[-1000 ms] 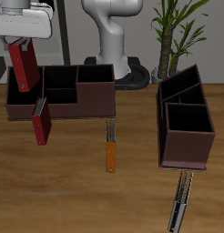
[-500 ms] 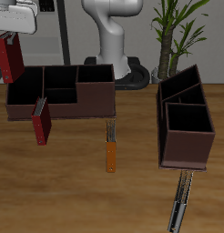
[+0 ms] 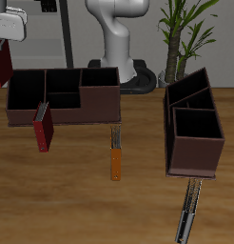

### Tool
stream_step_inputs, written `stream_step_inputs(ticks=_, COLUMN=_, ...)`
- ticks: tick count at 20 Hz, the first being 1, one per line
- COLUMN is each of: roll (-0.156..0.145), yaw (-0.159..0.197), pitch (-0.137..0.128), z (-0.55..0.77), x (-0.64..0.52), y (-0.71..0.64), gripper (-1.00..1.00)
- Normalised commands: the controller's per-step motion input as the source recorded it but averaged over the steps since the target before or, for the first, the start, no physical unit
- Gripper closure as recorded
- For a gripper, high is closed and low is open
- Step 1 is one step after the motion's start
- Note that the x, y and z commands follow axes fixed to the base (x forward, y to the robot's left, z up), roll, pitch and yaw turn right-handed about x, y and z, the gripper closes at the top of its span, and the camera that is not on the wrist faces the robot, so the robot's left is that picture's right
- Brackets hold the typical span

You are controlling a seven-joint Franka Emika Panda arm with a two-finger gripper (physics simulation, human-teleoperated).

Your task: Place the left red book into the back desk caddy's left compartment and place the right red book into the left desk caddy's right compartment and place the orange book into the left desk caddy's back compartment

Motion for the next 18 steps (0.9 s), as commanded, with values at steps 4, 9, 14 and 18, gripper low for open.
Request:
stream_step_inputs(ticks=4, roll=0.028, yaw=0.054, pitch=-0.019, z=-0.21, x=-0.37, y=-0.25, gripper=1.0)
stream_step_inputs(ticks=9, roll=0.013, yaw=0.031, pitch=0.008, z=-0.16, x=-0.27, y=-0.29, gripper=1.0)
stream_step_inputs(ticks=14, roll=-0.027, yaw=-0.023, pitch=-0.008, z=-0.22, x=-0.11, y=-0.08, gripper=1.0)
stream_step_inputs(ticks=18, roll=0.02, yaw=-0.003, pitch=0.006, z=-0.25, x=-0.19, y=0.1, gripper=1.0)
